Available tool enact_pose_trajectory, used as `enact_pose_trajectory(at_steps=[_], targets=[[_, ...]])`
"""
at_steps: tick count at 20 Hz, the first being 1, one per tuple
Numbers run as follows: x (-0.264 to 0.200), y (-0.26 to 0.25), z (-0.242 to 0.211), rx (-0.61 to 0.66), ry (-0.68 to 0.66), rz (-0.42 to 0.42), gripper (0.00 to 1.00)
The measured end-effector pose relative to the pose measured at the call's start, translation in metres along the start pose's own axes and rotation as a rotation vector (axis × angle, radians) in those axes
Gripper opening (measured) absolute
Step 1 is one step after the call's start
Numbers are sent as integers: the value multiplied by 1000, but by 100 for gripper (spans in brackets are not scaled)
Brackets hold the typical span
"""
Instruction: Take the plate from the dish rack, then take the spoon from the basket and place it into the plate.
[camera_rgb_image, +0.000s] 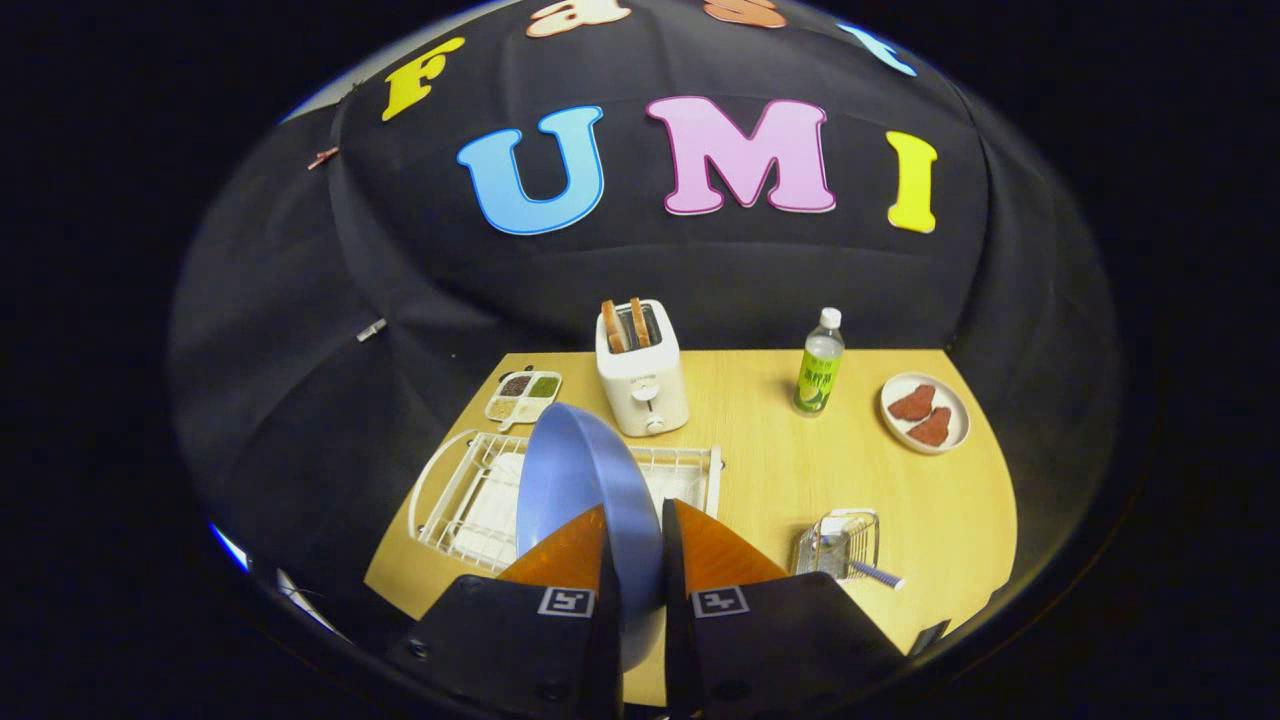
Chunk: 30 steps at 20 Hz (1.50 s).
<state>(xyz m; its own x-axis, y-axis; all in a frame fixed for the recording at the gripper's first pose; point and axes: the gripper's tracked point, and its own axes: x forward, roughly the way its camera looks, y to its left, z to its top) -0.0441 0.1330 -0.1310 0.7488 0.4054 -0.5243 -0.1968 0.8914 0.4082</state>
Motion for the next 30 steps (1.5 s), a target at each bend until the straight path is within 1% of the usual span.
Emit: enact_pose_trajectory(at_steps=[2, 5, 8, 11, 12, 14, 17, 19, 20, 22, 23, 24, 26, 27, 28, 30], targets=[[-18, -8, -33, 47, 30, 43, 20], [-41, -23, -99, 131, 141, 100, 20], [-48, -48, -159, 228, 239, 95, 20], [-43, -74, -213, 254, 299, 57, 20], [-42, -81, -223, 269, 312, 54, 20], [-23, -85, -245, 317, 326, 70, 20], [10, -88, -257, 407, 329, 96, 20], [22, -91, -267, 426, 335, 93, 20], [28, -90, -270, 430, 339, 104, 20], [37, -89, -268, 457, 334, 114, 20], [43, -92, -267, 467, 324, 104, 20], [49, -100, -266, 466, 319, 76, 21], [59, -113, -267, 446, 325, 13, 28], [61, -118, -269, 439, 329, -16, 33], [59, -123, -270, 431, 329, -38, 35], [56, -128, -264, 427, 325, -52, 45]])
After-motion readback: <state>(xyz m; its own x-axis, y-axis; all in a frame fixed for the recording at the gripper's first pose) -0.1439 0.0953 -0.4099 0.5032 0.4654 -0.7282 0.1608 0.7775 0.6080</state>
